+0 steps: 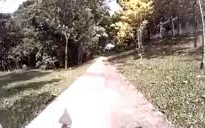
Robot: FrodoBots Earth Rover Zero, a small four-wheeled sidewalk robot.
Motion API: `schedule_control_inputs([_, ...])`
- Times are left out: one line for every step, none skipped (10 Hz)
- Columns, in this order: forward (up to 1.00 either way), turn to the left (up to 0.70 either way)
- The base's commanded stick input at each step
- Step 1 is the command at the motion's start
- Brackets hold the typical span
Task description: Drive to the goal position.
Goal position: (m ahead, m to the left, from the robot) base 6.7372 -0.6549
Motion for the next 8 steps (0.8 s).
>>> schedule_control_inputs([0.70,0.00])
schedule_control_inputs([0.70,0.00])
schedule_control_inputs([0.70,0.00])
schedule_control_inputs([0.70,0.00])
schedule_control_inputs([0.70,0.00])
schedule_control_inputs([0.70,0.00])
schedule_control_inputs([0.70,0.00])
schedule_control_inputs([0.70,0.00])
